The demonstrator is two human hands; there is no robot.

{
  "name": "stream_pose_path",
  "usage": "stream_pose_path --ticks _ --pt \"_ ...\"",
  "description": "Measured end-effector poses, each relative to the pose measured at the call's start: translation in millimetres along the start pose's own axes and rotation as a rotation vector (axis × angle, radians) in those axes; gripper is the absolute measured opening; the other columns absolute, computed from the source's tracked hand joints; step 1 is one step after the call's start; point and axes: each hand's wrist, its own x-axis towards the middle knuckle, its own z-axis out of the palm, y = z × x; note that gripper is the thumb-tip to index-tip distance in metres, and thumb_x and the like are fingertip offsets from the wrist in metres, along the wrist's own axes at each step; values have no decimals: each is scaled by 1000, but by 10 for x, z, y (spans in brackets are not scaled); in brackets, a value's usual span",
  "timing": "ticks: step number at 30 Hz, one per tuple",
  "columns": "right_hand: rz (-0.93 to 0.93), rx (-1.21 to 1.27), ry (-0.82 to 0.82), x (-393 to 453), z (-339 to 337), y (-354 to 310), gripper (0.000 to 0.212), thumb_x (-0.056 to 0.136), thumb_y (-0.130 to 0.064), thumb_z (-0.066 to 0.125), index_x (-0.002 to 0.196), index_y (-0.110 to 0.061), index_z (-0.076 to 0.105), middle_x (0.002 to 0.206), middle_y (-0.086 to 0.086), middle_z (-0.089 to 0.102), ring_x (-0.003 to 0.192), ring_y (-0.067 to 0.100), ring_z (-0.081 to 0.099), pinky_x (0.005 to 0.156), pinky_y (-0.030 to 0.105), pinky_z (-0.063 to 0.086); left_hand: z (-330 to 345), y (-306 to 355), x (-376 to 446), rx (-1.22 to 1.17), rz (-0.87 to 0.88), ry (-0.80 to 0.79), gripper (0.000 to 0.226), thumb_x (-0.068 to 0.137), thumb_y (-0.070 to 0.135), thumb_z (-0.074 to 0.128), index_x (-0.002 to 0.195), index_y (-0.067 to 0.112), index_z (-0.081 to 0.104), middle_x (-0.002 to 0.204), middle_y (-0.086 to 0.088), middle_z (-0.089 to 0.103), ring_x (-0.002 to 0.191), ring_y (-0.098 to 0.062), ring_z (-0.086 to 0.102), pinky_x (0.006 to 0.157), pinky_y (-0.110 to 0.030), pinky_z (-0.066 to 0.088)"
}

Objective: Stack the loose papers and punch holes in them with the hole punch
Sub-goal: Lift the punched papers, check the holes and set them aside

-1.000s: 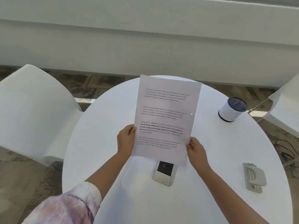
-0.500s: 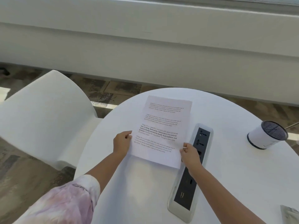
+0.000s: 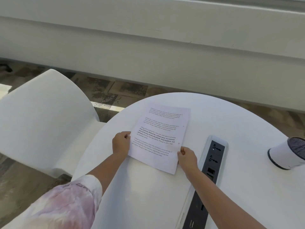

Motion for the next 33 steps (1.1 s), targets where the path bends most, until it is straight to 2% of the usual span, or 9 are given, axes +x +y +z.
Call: stream_pose_path --ticks 6,11,14,20,21,22,25,28,33 --pt "-15 2 14 142 95 -37 25 91 -7 42 99 8 61 85 20 65 72 27 54 71 35 46 -11 18 154 36 46 12 25 88 -1 47 103 4 67 107 -16 63 106 -29 54 86 -25 34" --pt "-24 19 30 230 165 -44 28 90 -6 39 99 15 54 102 32 63 94 46 60 77 44 50 -19 18 236 66 68 6 26 88 0 47 106 1 67 105 -16 65 102 -29 56 79 -21 34" --pt "-30 20 40 282 166 -15 27 90 -5 38 97 16 54 100 33 62 92 47 59 68 38 47 17 -22 298 88 72 -2 14 86 -1 48 73 1 44 79 -6 50 79 -20 45 69 -22 30" --pt "-54 13 41 316 155 7 27 90 -7 39 91 14 56 88 31 64 82 46 61 72 41 51 38 -24 354 100 113 16 16 86 -2 49 86 -14 59 81 -4 46 79 -16 41 71 -23 29" --pt "-61 2 40 310 144 5 26 89 -6 39 85 13 56 78 29 62 70 43 58 67 37 50 34 -24 359 107 126 5 18 85 -1 49 74 -1 35 78 -4 44 76 -17 39 69 -23 27" --pt "-69 -12 42 299 129 2 25 88 -5 38 74 9 53 68 22 55 60 34 50 61 31 43 34 -32 367 122 150 0 21 84 0 49 77 20 48 76 -5 42 74 -18 37 67 -25 28" --pt "-90 -61 72 258 59 25 29 90 -6 34 63 -6 43 67 13 45 63 21 37 60 28 29 11 -31 335 176 141 21 16 87 8 51 95 11 65 94 -16 55 92 -29 50 81 -34 40" --pt "-160 -183 137 149 -61 33 32 97 -13 33 102 4 60 101 21 60 83 30 58 72 35 47 -40 -34 227 363 198 42 38 92 16 48 129 9 51 124 -15 51 116 -32 43 96 -43 36" --pt "-315 -437 157 -39 -238 97 42 100 -21 31 140 -10 36 138 6 42 127 20 39 97 28 38 -79 -40 -39 537 426 -14 49 96 20 39 143 7 29 149 -12 32 139 -27 24 112 -41 20"
